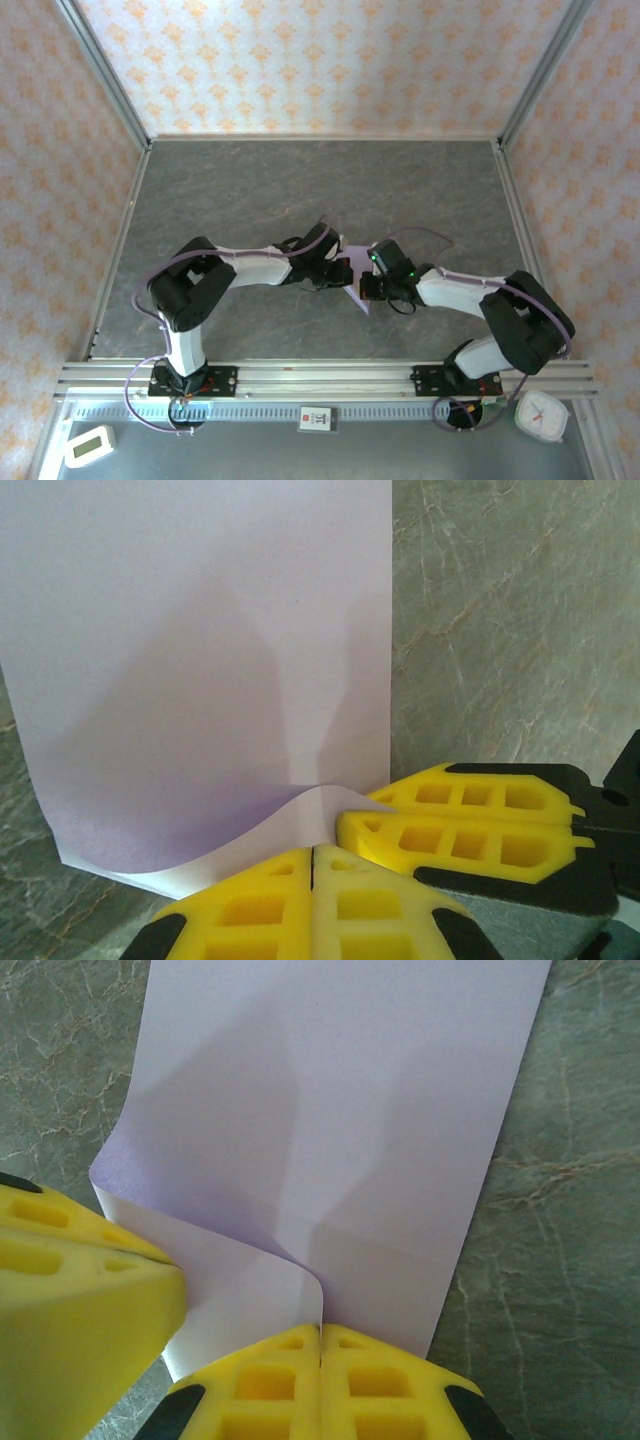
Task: Fold a paper plane with a square sheet of paper (pick it up from the middle)
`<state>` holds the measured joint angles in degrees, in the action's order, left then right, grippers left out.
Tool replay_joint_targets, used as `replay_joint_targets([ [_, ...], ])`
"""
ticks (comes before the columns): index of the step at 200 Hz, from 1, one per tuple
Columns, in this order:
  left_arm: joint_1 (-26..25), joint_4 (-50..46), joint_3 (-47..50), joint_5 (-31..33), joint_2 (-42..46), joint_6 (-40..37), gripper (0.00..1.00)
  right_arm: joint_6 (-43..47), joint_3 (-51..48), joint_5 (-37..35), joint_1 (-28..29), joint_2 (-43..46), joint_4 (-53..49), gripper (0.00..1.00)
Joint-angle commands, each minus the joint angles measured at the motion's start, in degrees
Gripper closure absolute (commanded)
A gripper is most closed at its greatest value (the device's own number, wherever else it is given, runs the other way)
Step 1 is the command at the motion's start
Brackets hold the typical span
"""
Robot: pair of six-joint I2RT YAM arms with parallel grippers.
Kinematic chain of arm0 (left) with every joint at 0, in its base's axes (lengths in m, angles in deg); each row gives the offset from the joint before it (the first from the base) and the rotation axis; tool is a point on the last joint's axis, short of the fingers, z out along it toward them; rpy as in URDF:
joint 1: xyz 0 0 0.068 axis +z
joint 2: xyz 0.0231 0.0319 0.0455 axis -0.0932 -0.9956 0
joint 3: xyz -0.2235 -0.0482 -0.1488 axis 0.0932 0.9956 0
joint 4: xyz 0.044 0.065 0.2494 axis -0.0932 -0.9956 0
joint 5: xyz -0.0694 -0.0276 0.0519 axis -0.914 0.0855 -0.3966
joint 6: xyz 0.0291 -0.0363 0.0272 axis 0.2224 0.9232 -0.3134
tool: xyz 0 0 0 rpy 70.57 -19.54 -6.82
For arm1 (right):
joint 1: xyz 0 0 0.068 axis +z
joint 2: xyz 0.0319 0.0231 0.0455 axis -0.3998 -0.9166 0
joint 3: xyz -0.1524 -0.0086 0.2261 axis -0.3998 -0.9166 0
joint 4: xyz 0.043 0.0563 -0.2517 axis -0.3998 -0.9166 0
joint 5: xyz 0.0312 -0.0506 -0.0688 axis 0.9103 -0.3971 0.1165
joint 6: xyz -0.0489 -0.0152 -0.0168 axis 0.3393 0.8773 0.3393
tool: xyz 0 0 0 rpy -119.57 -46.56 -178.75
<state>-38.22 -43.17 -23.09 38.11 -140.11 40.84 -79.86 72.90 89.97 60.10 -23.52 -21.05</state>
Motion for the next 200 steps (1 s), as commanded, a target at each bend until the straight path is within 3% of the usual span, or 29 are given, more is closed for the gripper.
replay_joint_targets([
  [1,-0.32,1.99,1.85,2.45,-1.33,-1.22,1.00,0.92,-3.29,-1.71,-0.23,-3.95,-6.41,1.00],
  [64,0.33,2.46,2.79,3.88,-1.81,-1.75,1.00,0.99,-3.35,-1.42,-0.24,-3.98,-6.37,1.00],
  [146,2.07,0.64,1.54,6.81,6.52,-0.70,1.00,1.17,-2.73,-1.18,-0.19,-2.69,-7.52,1.00],
  [200,4.28,-1.46,-7.20,6.61,-0.26,-2.89,1.00,1.26,-2.38,-1.31,-0.24,-2.21,-7.78,1.00],
])
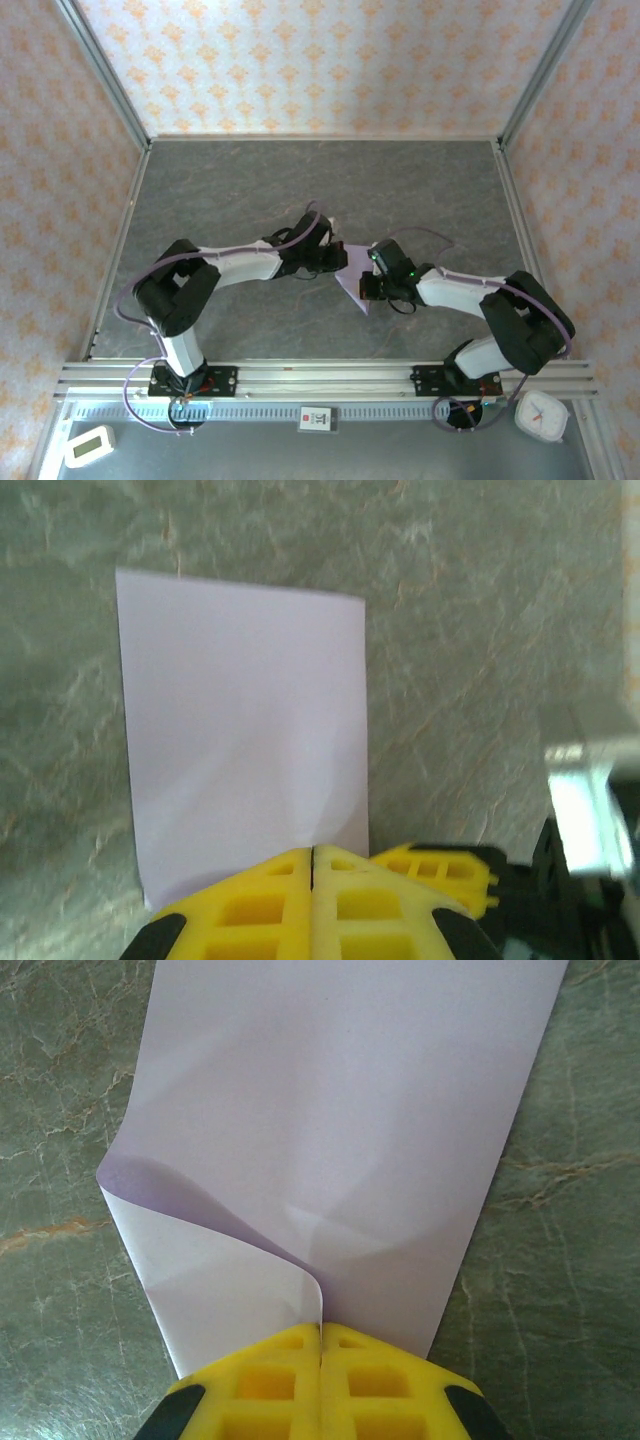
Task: Fold a paper plane with a square sheet of paper (pick it up from the middle)
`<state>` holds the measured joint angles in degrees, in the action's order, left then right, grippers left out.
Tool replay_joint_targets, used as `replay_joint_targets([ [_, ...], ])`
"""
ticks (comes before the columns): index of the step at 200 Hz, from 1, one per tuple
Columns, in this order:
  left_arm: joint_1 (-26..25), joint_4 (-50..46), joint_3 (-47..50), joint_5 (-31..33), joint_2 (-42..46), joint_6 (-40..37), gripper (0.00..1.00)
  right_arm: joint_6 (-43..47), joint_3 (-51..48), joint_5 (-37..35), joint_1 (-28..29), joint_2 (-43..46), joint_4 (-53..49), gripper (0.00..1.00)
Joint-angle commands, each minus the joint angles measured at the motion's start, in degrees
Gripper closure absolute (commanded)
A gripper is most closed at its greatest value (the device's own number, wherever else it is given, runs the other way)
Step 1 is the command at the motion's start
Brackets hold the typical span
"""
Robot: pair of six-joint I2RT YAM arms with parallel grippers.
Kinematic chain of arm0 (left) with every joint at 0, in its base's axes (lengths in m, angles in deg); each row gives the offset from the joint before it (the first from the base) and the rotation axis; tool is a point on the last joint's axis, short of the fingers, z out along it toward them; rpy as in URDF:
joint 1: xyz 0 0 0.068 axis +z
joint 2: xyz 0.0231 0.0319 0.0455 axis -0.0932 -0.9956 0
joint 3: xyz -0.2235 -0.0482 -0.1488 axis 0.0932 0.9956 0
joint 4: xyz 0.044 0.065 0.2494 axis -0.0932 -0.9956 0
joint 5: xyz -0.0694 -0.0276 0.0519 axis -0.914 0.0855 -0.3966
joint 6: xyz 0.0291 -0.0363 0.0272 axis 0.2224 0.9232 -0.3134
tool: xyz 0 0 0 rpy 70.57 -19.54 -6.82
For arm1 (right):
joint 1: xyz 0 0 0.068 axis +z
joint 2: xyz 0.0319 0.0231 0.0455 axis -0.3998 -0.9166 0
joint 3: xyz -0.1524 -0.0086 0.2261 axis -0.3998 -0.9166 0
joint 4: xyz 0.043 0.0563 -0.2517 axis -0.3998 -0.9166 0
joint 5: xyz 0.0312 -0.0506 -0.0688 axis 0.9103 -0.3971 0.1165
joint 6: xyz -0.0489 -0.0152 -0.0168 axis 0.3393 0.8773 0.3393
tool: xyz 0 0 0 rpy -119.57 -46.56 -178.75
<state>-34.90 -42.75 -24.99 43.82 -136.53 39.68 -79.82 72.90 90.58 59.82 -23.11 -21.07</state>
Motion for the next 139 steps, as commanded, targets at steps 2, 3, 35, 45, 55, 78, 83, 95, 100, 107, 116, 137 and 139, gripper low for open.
replay_joint_targets([
  [2,0.96,-2.09,-5.91,0.75,-4.28,-1.95,1.00,1.25,-2.39,-1.97,0.05,-2.71,-7.71,1.00],
  [3,1.01,-2.19,-6.19,0.65,-4.38,-2.06,1.00,1.25,-2.39,-1.95,0.05,-2.74,-7.68,1.00],
  [35,1.01,-4.15,-10.43,-1.00,-10.41,-4.08,1.00,1.23,-2.56,-1.92,0.05,-2.95,-7.31,1.00],
  [45,1.01,-4.07,-10.41,-1.53,-11.24,-4.32,1.00,1.38,-2.49,-1.92,0.05,-2.96,-7.37,1.00],
  [55,0.97,-3.90,-10.11,-1.69,-11.73,-4.67,1.00,1.35,-2.48,-1.91,0.05,-2.96,-7.40,1.00],
  [78,1.01,-3.76,-8.80,-2.15,-12.34,-5.33,1.00,1.55,-2.08,-1.92,0.05,-3.17,-7.35,1.00],
  [83,0.95,-3.65,-8.40,-2.17,-12.39,-5.40,1.00,1.52,-2.05,-1.93,0.05,-3.27,-7.39,1.00],
  [95,0.97,-3.52,-7.61,-2.09,-12.41,-5.68,1.00,1.55,-1.83,-1.92,0.05,-3.31,-7.39,1.00],
  [100,0.96,-3.51,-7.18,-2.00,-12.52,-5.80,1.00,1.60,-1.67,-1.97,0.07,-3.46,-7.42,1.00],
  [107,0.98,-3.83,-6.90,-1.72,-12.75,-6.10,1.00,1.61,-1.45,-1.92,0.08,-3.55,-7.47,1.00],
  [116,0.96,-4.16,-6.43,-1.49,-13.00,-6.38,1.00,1.74,-1.00,-1.89,0.10,-3.49,-7.63,1.00],
  [137,0.97,-4.26,-5.28,-0.87,-13.21,-6.72,1.00,1.95,0.08,-2.14,0.05,-3.55,-8.28,1.00],
  [139,0.92,-4.29,-5.21,-0.86,-13.30,-6.78,1.00,1.96,0.27,-2.18,0.05,-3.47,-8.41,1.00],
])
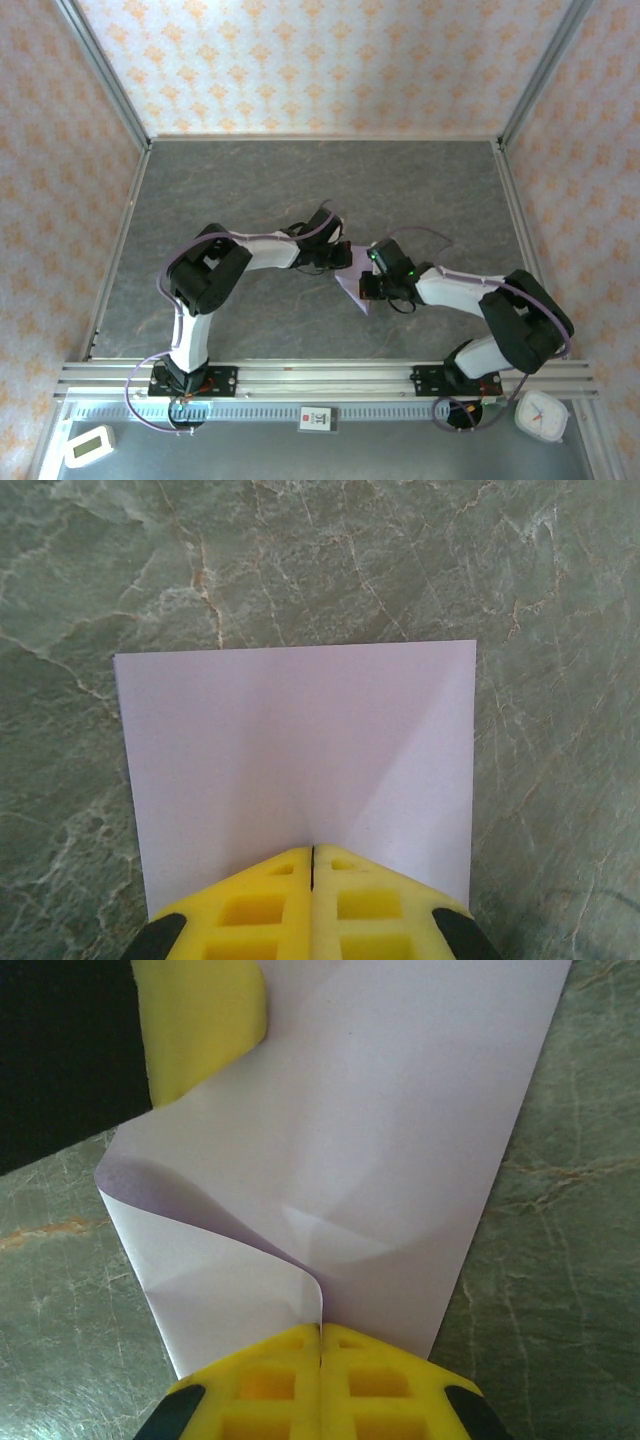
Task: Fold a paper plane with a square sheet of paper (pick it up from the middle)
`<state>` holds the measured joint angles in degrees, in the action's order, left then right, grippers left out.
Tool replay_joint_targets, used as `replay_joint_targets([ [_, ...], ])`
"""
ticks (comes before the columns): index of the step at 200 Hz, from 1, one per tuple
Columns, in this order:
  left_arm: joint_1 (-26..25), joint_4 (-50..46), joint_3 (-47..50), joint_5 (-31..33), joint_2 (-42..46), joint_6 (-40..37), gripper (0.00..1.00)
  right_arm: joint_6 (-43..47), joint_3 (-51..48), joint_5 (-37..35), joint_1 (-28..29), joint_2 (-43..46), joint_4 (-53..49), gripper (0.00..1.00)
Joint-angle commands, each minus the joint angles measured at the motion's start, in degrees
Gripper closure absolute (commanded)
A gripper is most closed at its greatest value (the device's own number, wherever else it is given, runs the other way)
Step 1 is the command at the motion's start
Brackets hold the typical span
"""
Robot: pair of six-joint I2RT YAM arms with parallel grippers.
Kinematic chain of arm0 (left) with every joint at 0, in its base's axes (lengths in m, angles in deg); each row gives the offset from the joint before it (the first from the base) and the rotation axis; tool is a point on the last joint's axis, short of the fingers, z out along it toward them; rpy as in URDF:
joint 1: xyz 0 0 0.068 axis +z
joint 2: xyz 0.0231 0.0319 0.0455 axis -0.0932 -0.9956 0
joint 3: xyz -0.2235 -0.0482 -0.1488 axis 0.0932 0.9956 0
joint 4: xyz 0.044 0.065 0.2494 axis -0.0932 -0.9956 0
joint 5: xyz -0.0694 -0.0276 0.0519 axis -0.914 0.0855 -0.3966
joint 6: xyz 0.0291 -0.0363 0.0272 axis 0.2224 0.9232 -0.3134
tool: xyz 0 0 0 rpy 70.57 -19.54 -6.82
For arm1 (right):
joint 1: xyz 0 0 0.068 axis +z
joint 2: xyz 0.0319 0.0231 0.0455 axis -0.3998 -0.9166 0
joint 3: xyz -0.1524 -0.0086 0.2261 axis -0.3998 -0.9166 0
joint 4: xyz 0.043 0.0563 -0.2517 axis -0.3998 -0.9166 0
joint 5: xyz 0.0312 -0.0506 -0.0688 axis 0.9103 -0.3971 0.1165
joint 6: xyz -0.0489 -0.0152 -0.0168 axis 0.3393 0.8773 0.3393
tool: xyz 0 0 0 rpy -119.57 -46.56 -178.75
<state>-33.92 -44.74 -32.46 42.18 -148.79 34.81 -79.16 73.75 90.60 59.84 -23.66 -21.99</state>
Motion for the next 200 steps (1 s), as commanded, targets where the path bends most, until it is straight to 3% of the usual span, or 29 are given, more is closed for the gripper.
replay_joint_targets([
  [1,-0.09,-2.31,2.30,0.83,-1.03,-1.93,1.00,1.35,-0.55,-2.20,0.03,-2.89,-7.56,1.00],
  [200,-0.06,-4.18,3.77,3.09,-2.61,-3.37,1.00,1.92,1.34,-3.81,-0.94,1.77,-9.13,1.00],
])
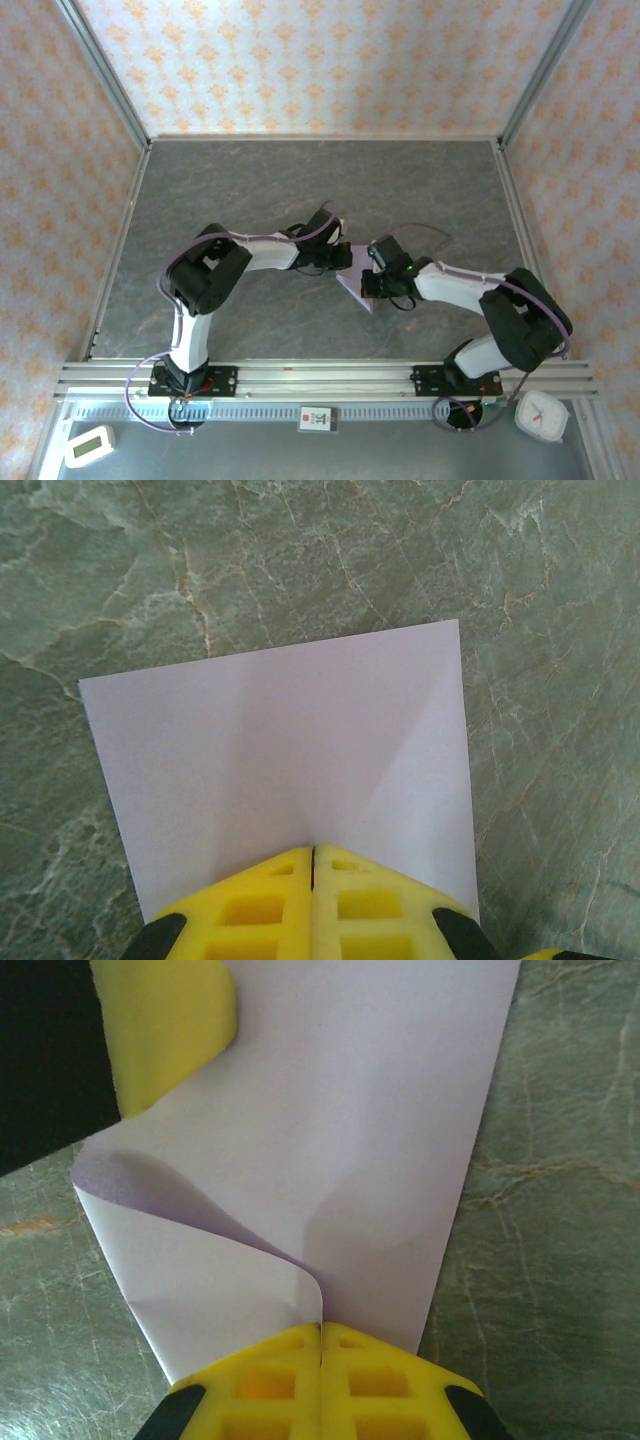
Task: Fold a paper plane with a square sheet of paper (pick it up from the middle)
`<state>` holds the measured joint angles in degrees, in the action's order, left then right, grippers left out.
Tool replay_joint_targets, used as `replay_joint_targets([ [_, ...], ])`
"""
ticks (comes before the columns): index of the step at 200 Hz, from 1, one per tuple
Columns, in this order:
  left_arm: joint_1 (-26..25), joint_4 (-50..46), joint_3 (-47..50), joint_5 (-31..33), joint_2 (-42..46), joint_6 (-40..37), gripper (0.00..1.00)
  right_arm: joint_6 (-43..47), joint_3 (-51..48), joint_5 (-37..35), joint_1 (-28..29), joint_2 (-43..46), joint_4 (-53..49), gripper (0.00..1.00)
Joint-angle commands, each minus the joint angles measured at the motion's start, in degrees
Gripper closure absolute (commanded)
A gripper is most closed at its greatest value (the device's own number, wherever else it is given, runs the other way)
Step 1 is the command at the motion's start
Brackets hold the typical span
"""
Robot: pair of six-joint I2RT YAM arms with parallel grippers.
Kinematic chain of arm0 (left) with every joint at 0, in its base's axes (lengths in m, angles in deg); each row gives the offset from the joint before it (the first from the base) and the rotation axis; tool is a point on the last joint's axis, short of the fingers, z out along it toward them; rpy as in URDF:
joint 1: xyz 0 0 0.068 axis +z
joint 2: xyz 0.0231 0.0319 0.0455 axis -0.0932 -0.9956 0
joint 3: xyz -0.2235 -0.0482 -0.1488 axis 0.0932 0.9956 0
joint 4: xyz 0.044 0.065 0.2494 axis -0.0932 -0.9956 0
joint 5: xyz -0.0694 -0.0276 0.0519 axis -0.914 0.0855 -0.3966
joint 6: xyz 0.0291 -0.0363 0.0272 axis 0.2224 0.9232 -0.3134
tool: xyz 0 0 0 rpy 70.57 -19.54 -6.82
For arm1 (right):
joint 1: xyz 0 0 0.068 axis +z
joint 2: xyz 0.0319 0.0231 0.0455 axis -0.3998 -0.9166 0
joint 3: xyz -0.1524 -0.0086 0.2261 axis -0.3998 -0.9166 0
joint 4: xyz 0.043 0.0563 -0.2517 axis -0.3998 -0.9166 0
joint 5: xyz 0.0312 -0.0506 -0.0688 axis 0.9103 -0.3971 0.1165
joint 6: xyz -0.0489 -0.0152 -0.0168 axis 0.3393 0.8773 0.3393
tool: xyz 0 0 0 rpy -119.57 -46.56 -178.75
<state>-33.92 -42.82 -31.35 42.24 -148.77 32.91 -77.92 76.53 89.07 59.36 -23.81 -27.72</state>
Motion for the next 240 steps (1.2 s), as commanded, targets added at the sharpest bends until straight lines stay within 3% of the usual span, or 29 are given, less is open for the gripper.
replay_joint_targets([
  [1,0.00,-6.14,2.68,3.06,-2.67,-1.46,1.00,0.72,-1.49,-2.27,-0.46,1.99,-3.35,1.00],
  [240,-0.03,-5.28,4.10,2.98,-2.53,-1.29,1.00,1.48,2.72,-3.10,-0.63,-0.86,-3.29,1.00],
])
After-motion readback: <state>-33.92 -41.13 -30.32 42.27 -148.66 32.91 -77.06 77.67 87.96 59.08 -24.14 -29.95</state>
